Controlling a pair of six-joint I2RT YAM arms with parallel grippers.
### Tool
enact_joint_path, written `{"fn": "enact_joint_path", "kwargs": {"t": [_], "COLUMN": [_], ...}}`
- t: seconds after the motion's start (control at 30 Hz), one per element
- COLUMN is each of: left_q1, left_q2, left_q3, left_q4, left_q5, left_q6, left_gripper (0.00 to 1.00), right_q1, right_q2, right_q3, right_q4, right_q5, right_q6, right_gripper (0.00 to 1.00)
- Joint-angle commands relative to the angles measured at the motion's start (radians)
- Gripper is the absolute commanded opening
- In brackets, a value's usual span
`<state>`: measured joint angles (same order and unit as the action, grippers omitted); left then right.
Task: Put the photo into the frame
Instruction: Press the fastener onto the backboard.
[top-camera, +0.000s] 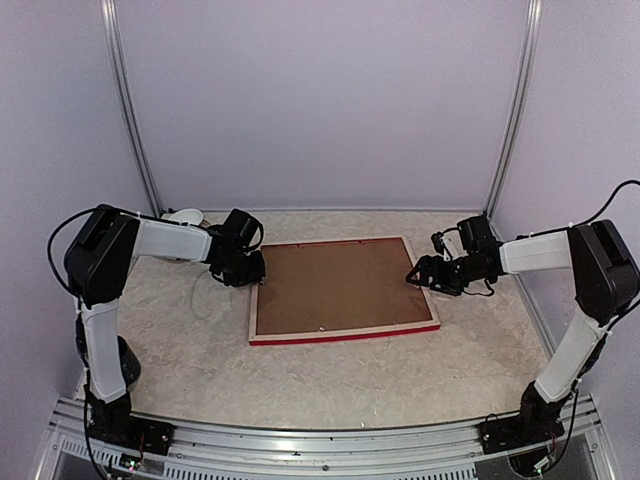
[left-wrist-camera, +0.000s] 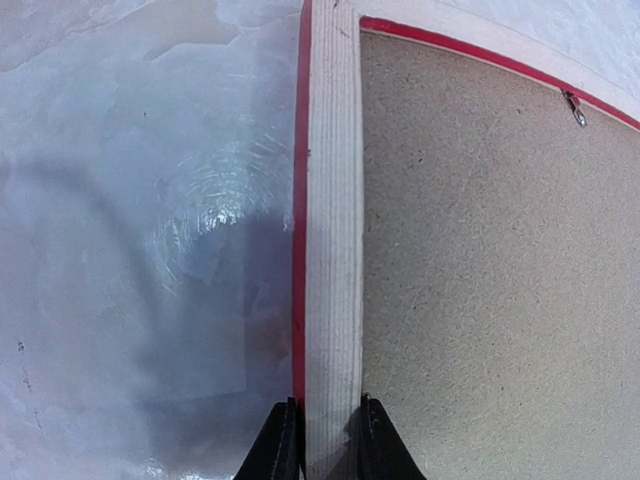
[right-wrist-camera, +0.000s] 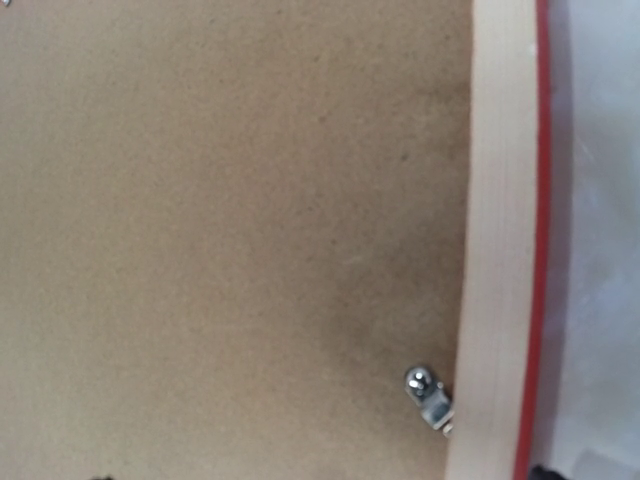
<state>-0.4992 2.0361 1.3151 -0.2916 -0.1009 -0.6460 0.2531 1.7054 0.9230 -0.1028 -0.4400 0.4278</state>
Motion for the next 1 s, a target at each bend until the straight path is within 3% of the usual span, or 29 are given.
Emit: {"fn": "enact_joint_path", "kwargs": {"t": [0.0,0.43,0.97], "left_q1": [0.025,0.027,-0.008], "left_q2": [0.031,-0.092,0.007], "left_q3": [-0.055,-0.041,0.039], "left_q4": [-0.078,-0.041,-0.083], "left_q5": [-0.012,-0.032,-0.020], "left_q6": [-0.006,-0.007,0.029], "left_gripper": [0.17,0.41,0.48], "right_q1": [0.008,0.008,0.008], "right_q2": [0.013,0.007,0.005], "right_q3": [0.010,0.012,0.025], "right_q4": [0.009,0.003,-0.011], "right_q5": [0.006,0.012,0.011], "right_q6": [-0.004,-0.003,-0.006], "right_gripper": [0.89,0.89,0.89]}}
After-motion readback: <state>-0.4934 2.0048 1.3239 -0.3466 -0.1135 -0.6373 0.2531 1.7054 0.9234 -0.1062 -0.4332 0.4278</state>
